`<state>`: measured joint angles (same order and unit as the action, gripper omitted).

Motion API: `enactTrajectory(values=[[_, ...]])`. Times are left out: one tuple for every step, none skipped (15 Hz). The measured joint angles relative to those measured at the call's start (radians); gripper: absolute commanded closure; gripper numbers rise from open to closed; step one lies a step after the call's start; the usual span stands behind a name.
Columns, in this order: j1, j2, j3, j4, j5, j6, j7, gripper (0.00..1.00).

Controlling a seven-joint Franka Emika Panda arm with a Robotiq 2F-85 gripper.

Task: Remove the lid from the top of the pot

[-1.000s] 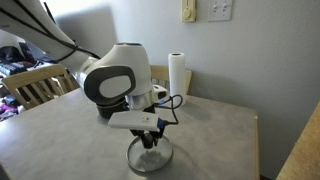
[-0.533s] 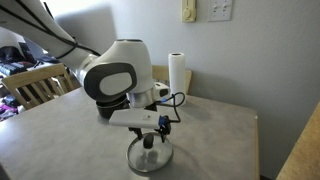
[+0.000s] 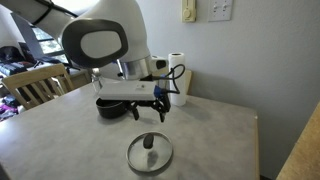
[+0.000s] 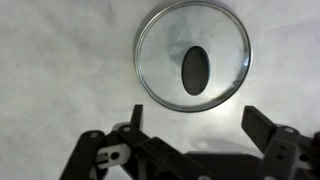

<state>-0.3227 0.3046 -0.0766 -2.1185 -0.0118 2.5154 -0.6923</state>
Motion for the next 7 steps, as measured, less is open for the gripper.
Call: enactTrajectory(values=[[0.001,-0.029,0.000,-0.003,0.002,-0.024,-0.001,0.00],[0.002,-0.052,0.000,-0.005,0.005,-0.049,-0.001,0.00],[0.004,-0.072,0.000,-0.005,0.010,-0.071,-0.001,0.00],[0.006,-0.088,0.000,-0.006,0.018,-0.092,-0.001,0.00],[0.009,-0.101,0.000,-0.005,0.024,-0.110,0.000,0.00],[0.013,-0.108,-0.002,-0.005,0.025,-0.115,0.000,0.00],[0.017,-0.109,-0.004,-0.005,0.025,-0.115,0.001,0.00]])
